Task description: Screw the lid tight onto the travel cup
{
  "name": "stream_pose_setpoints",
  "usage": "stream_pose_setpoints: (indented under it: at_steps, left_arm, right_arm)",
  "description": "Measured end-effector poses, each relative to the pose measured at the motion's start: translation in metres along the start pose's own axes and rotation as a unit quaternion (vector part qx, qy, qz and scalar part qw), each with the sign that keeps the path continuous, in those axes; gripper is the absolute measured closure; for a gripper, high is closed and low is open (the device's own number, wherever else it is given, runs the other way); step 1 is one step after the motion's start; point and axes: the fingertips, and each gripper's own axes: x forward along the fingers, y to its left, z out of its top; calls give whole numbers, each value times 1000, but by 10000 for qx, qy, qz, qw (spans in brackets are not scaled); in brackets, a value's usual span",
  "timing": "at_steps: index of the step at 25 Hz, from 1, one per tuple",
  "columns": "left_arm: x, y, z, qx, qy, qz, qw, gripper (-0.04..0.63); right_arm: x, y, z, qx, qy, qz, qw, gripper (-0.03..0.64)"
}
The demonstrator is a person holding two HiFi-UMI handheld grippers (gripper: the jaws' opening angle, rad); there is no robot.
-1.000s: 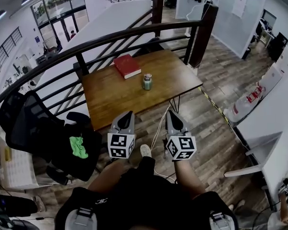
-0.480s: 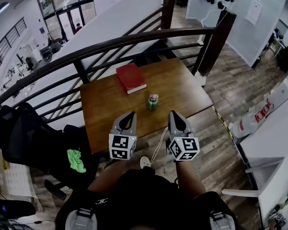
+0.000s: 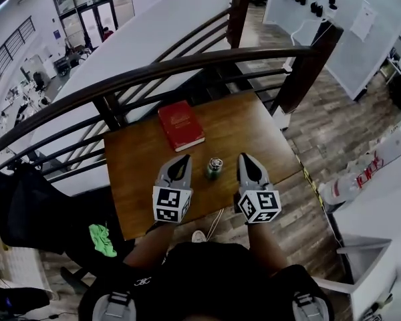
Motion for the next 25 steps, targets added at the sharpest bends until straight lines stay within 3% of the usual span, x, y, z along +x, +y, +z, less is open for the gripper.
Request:
stream_pose_setpoints:
  at_steps: [6, 14, 20, 25]
  left_arm:
    - [13, 23, -2, -51, 116, 87, 9999, 545]
    - [13, 48, -20, -114, 208, 677, 9974, 545]
    - [19, 44, -26, -266, 338, 1135, 9926, 545]
    - [30, 36, -35, -298, 478, 1611, 9853, 545]
  right_arm:
    - [39, -1, 4, -80, 64, 213, 9997, 615]
    - [78, -1, -3, -174, 179, 720, 9971, 615]
    - [105, -11, -13, -104, 342, 1343, 9903, 615]
    - [125, -21, -17, -93, 485, 2035, 9778, 615]
